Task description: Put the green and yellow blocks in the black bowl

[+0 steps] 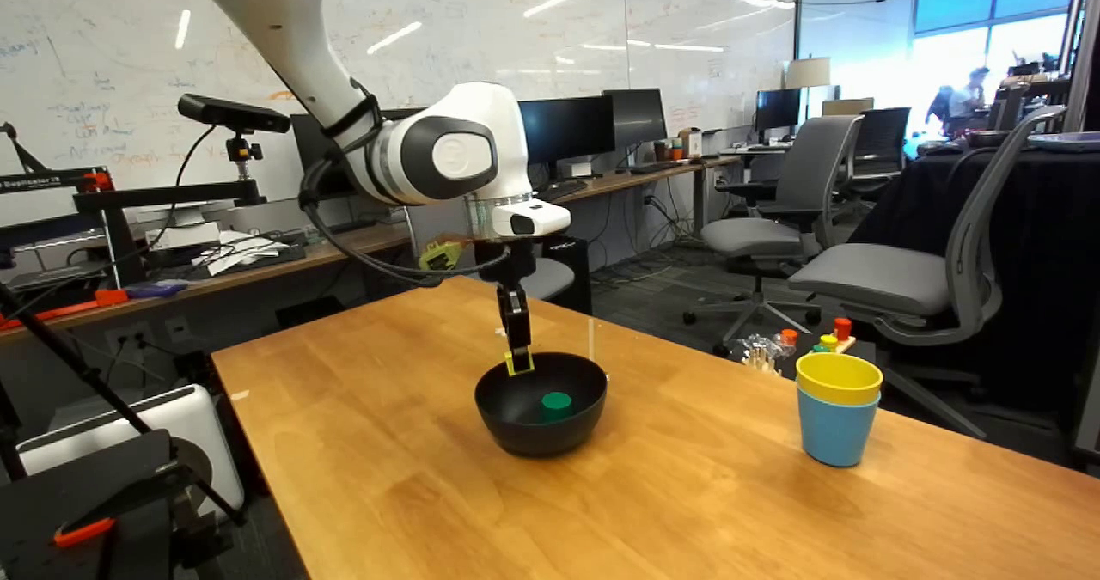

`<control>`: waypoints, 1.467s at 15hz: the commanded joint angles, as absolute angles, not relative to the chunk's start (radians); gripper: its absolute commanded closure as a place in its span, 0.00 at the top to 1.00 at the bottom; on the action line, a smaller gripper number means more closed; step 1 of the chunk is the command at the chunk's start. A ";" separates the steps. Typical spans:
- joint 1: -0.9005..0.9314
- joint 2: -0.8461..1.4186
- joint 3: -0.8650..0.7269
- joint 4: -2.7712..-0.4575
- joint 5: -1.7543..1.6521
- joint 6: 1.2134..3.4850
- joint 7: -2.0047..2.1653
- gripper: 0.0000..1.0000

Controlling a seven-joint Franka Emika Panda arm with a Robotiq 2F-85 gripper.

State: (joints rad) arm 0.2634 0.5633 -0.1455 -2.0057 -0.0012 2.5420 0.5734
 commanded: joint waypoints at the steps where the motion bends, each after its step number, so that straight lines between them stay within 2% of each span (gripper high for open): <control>1: 0.244 0.563 -0.144 -2.030 -0.012 2.561 0.593 0.08; 7: 0.229 0.603 -0.141 -2.003 -0.004 2.537 0.591 0.14; 8: 0.228 0.608 -0.140 -2.001 -0.004 2.535 0.590 0.18; 9: 0.227 0.613 -0.138 -1.998 -0.002 2.532 0.587 0.38; 11: 0.225 0.622 -0.136 -1.992 0.002 2.526 0.584 0.61; 14: 0.226 0.629 -0.135 -1.986 0.003 2.523 0.583 0.88; 16: 0.229 0.628 -0.135 -1.987 0.001 2.525 0.584 1.00; 22: 0.281 0.558 -0.123 -2.015 -0.032 2.537 0.585 1.00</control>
State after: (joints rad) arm 0.2493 0.6157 -0.1315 -1.9973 -0.0012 2.5414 0.5744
